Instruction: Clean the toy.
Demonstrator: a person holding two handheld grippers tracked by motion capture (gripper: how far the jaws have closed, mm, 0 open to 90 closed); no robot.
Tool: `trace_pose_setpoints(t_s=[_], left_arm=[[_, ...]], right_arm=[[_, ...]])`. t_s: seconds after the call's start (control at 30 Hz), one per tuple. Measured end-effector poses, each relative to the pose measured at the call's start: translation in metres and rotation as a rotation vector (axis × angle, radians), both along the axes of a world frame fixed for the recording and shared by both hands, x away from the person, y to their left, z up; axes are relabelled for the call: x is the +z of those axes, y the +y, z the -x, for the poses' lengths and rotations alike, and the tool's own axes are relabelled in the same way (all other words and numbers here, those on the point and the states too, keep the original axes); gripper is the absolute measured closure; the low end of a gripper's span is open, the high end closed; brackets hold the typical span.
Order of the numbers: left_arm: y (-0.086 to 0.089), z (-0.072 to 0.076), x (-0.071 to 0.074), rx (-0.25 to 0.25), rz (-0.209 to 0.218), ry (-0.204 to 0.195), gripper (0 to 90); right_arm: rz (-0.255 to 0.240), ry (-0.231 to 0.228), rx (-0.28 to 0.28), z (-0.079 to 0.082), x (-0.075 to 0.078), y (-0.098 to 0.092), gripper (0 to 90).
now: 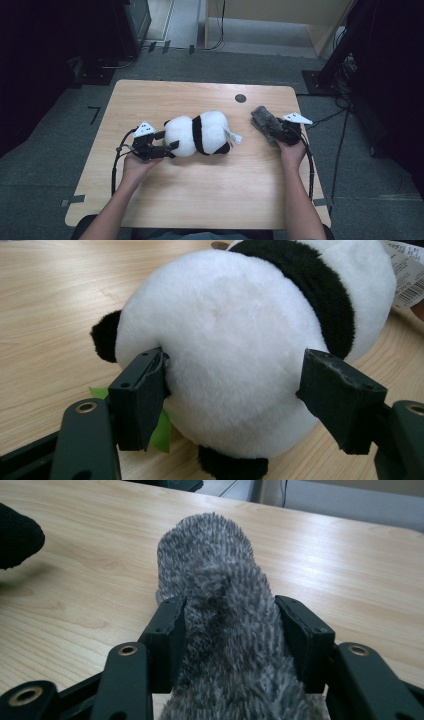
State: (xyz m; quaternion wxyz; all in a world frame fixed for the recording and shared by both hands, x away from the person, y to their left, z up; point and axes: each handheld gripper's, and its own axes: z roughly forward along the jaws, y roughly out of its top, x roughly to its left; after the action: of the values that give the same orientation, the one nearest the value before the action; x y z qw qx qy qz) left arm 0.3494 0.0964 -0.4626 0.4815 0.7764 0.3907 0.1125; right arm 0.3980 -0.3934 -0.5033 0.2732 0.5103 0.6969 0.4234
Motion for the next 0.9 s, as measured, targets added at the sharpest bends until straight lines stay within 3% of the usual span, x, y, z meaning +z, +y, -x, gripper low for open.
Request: trace_pose_setpoints(t_s=[0.1,0.17,0.33,0.43,0.57,0.73,0.9], left_arm=[[0.000,0.000,-0.001,-0.002,-0.002,-0.005,27.1],[0.000,0.000,-0.001,-0.003,-0.002,-0.006,27.1],[0.000,0.000,-0.002,-0.004,0.000,-0.011,27.1],[0.000,0.000,-0.002,-0.004,-0.001,-0.015,27.1],[0.000,0.000,-0.003,-0.003,0.000,-0.016,27.2],[0.000,0.000,-0.003,0.000,0.001,-0.016,27.1],[0.001,0.001,-0.005,0.000,0.000,-0.019,27.2]], right_arm=[[0.010,0.013,-0.005,-0.001,-0.006,0.001,52.3],[-0.013,0.020,-0.006,-0.002,-0.009,0.001,54.6],[-0.017,0.033,-0.031,-0.003,-0.015,0.004,57.4],[0.016,0.062,-0.044,-0.005,-0.016,0.007,59.3],[0.039,0.115,-0.053,-0.008,-0.017,0.010,59.0],[0.000,0.156,-0.049,-0.011,-0.018,0.006,57.8],[0.014,0.153,-0.051,-0.011,-0.018,0.007,57.6]])
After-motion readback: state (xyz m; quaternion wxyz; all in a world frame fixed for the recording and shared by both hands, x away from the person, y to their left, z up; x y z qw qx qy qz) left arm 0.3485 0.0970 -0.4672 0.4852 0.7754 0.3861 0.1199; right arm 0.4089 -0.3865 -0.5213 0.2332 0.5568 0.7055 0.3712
